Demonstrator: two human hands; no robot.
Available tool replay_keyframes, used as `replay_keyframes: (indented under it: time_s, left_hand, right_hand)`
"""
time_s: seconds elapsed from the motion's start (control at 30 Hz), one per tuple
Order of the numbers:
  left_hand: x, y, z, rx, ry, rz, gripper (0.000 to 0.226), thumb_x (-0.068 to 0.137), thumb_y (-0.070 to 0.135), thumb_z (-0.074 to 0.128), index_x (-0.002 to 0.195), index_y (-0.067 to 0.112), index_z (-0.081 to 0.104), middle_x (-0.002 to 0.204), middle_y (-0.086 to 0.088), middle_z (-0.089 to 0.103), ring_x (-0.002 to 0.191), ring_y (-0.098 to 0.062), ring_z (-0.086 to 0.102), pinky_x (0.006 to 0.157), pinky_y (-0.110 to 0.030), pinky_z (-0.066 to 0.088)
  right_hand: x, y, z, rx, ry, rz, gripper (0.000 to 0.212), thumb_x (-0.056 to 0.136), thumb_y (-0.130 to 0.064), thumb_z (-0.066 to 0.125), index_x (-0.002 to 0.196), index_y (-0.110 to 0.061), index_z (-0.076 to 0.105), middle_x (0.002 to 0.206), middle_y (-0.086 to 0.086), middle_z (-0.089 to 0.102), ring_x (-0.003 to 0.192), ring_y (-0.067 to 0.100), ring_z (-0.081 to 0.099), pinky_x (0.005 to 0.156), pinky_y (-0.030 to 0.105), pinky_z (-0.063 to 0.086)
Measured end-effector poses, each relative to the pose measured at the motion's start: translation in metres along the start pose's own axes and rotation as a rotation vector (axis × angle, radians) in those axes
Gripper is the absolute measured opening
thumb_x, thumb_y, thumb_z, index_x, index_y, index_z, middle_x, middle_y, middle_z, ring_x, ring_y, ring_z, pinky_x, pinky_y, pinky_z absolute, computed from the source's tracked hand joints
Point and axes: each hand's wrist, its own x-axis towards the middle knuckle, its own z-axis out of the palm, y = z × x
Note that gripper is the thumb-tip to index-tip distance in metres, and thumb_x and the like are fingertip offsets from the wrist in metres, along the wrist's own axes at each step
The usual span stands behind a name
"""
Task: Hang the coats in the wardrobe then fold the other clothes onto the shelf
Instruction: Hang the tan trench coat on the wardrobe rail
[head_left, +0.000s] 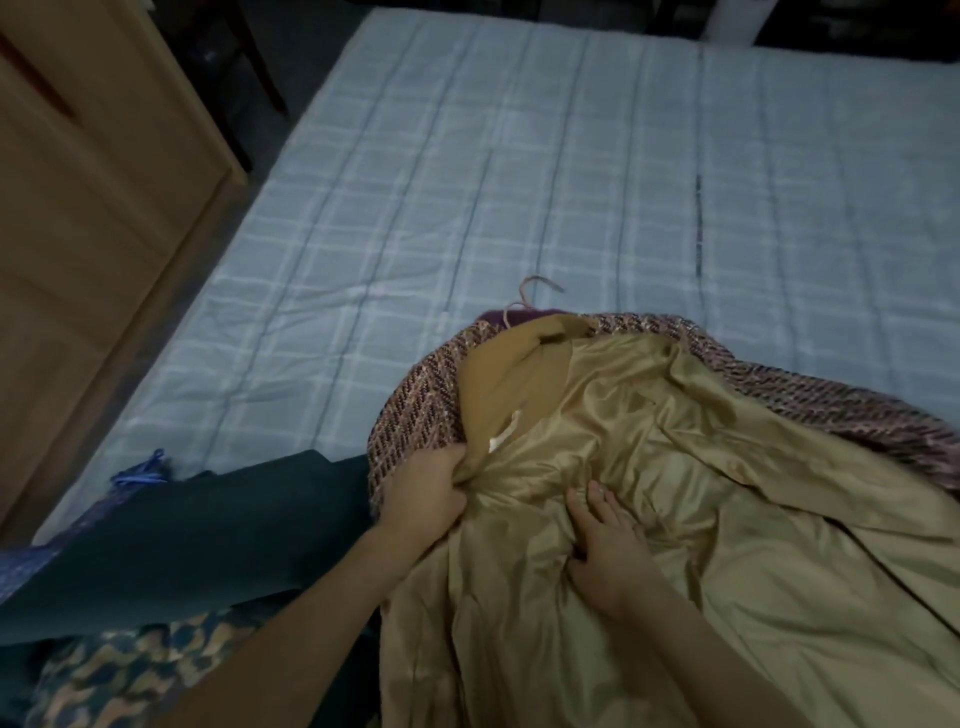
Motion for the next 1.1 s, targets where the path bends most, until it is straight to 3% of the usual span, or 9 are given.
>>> replay_keyframes:
  time_s: [0.1,0.17,0.2,0.33,0.43,0.63,0.73,0.9,1.1]
  left_hand:
    - [-0.029,0.020,-0.019,-0.174,0.173,0.030,0.033,0.075,-0.002,0.048,0.066,0.028,0.060,0.064,0.013,0.060,0.063,-0.004,0.056,0.058,-0.031,0.050]
    - [-0.048,0.042,-0.045,-0.271,0.252,0.070,0.021,0.075,0.010,0.049,0.064,0.025,0.060,0.065,0.011,0.058,0.065,-0.006,0.056,0.058,-0.024,0.044]
    - [-0.056,0.053,-0.058,-0.298,0.284,0.103,0.017,0.073,0.017,0.047,0.062,0.023,0.057,0.065,0.009,0.056,0.065,-0.007,0.054,0.058,-0.022,0.041]
    - [-0.088,0.092,-0.097,-0.320,0.339,0.218,0.017,0.066,0.001,0.046,0.060,0.016,0.051,0.064,0.006,0.049,0.065,-0.009,0.050,0.055,-0.021,0.033]
    - [-0.113,0.124,-0.120,-0.319,0.381,0.286,0.026,0.061,-0.007,0.047,0.057,0.018,0.045,0.062,0.007,0.044,0.062,-0.008,0.047,0.053,-0.018,0.027]
    - [-0.153,0.196,-0.179,-0.393,0.425,0.391,0.025,0.065,-0.005,0.050,0.056,0.018,0.050,0.061,0.004,0.047,0.060,-0.009,0.049,0.054,-0.022,0.031]
    - [-0.173,0.237,-0.217,-0.394,0.425,0.463,0.022,0.067,0.001,0.050,0.056,0.021,0.050,0.060,0.001,0.048,0.060,-0.012,0.051,0.055,-0.025,0.033]
    - [-0.215,0.317,-0.302,-0.338,0.417,0.654,0.020,0.066,0.001,0.048,0.059,0.019,0.053,0.064,0.006,0.054,0.064,-0.003,0.050,0.059,-0.017,0.034]
    - [-0.262,0.394,-0.411,-0.137,0.496,0.822,0.024,0.073,-0.012,0.053,0.063,0.010,0.054,0.070,-0.005,0.053,0.067,-0.008,0.049,0.063,-0.026,0.035]
  right_hand:
    - [-0.017,-0.001,-0.030,0.186,-0.025,-0.048,0.060,0.091,-0.023,0.053,0.148,-0.021,0.034,0.156,0.003,0.029,0.144,0.017,0.025,0.114,0.021,0.017]
    - [-0.036,-0.001,-0.049,0.254,0.123,-0.084,0.042,0.087,-0.024,0.050,0.128,-0.027,0.055,0.129,-0.001,0.060,0.120,0.020,0.055,0.101,0.025,0.040]
    - [-0.045,-0.002,-0.060,0.262,0.247,-0.110,0.037,0.082,-0.024,0.049,0.118,-0.030,0.056,0.117,0.000,0.064,0.110,0.022,0.060,0.094,0.031,0.047]
    - [-0.079,-0.004,-0.118,0.199,0.771,-0.140,0.053,0.073,-0.009,0.067,0.123,-0.009,0.048,0.126,0.013,0.046,0.117,0.030,0.045,0.100,0.040,0.043]
    - [-0.118,-0.014,-0.169,0.109,0.970,-0.173,0.056,0.076,-0.025,0.066,0.124,-0.004,0.046,0.127,0.019,0.046,0.116,0.037,0.046,0.098,0.047,0.043]
    - [-0.228,-0.019,-0.246,0.181,1.416,-0.252,0.049,0.077,-0.023,0.060,0.119,-0.001,0.045,0.121,0.022,0.046,0.113,0.037,0.043,0.101,0.042,0.033]
    - [-0.287,-0.023,-0.284,0.116,1.477,-0.232,0.045,0.081,-0.023,0.054,0.122,-0.007,0.050,0.123,0.015,0.049,0.112,0.032,0.044,0.096,0.047,0.034]
    - [-0.368,-0.023,-0.341,-0.171,1.388,-0.101,0.046,0.085,-0.032,0.037,0.128,-0.026,0.051,0.119,-0.003,0.059,0.111,0.021,0.049,0.096,0.050,0.032]
    - [-0.468,-0.039,-0.420,-0.383,1.497,-0.179,0.025,0.097,-0.035,0.044,0.098,-0.014,0.056,0.089,0.007,0.059,0.083,0.034,0.055,0.063,0.041,0.042]
